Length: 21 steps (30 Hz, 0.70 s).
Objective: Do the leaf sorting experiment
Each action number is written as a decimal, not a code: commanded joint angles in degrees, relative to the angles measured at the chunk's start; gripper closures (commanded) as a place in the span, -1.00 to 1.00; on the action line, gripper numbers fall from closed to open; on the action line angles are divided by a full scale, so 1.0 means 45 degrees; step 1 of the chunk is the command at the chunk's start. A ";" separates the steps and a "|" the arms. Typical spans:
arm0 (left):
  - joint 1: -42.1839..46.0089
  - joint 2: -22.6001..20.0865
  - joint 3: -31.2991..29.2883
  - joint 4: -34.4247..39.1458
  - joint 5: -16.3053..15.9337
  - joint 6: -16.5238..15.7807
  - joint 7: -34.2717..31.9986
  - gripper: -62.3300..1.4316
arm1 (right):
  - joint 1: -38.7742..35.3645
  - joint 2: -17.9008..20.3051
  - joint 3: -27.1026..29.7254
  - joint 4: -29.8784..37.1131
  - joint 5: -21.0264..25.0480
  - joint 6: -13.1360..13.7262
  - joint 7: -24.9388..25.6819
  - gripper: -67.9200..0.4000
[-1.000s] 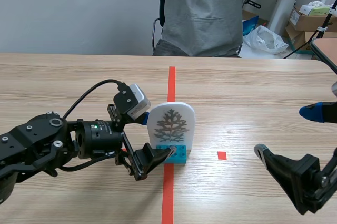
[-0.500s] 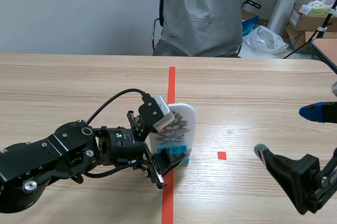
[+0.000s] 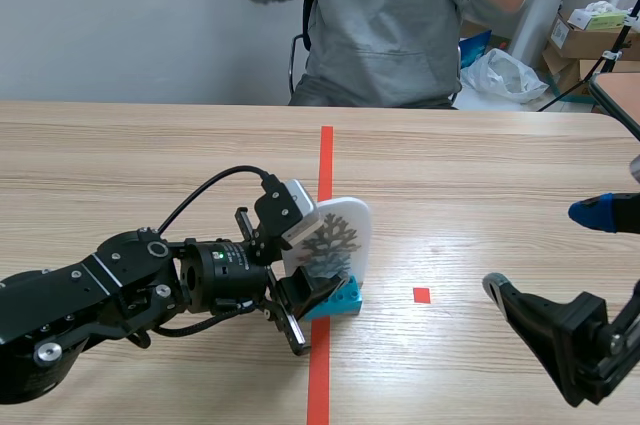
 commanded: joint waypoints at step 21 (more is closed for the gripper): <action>-0.0068 0.0053 -0.0044 0.0267 -0.0112 0.0024 -0.0029 0.84 | 0.0170 0.0034 0.0121 0.0053 0.0141 -0.0049 0.0146 -1.00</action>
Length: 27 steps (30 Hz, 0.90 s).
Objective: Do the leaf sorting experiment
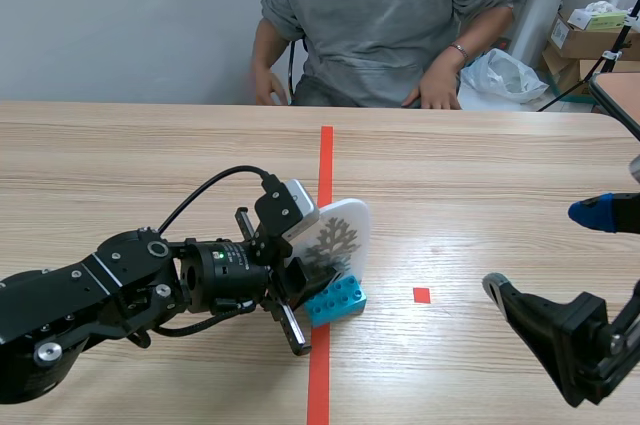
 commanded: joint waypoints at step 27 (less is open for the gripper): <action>0.1783 -0.1355 -0.5809 0.3186 -0.2633 -0.0257 0.2331 0.84 | 0.0175 0.0029 0.0121 0.0053 0.0141 -0.0049 0.0151 -1.00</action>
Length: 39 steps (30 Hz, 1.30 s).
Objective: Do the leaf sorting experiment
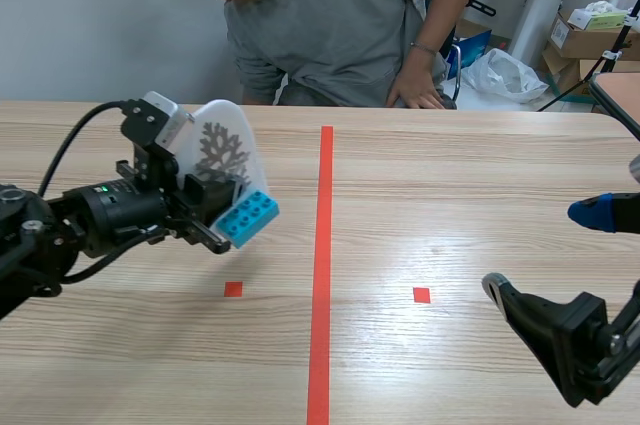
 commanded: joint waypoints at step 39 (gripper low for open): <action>-0.3070 -0.1540 -0.2837 -0.6436 -0.0971 0.2365 -0.0811 0.82 | 0.0525 -0.0039 0.0117 0.0053 0.0141 -0.0044 0.0199 -1.00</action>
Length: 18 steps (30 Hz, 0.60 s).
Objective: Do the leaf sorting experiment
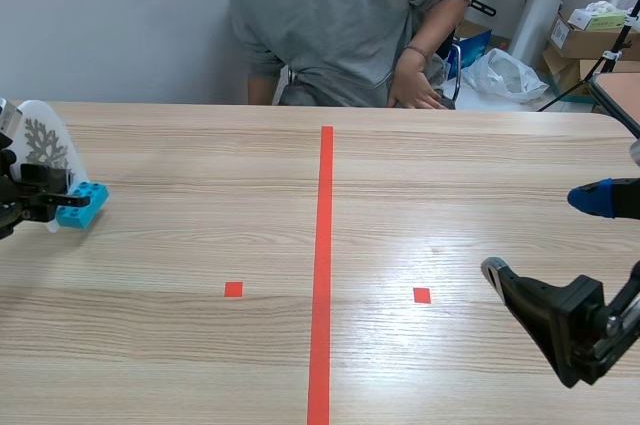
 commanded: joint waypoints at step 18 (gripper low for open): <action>-0.0340 0.0359 -0.0335 -0.0262 0.1151 0.1919 -0.0034 0.82 | 0.0146 -0.0010 0.0117 0.0053 0.0146 -0.0044 0.0194 -1.00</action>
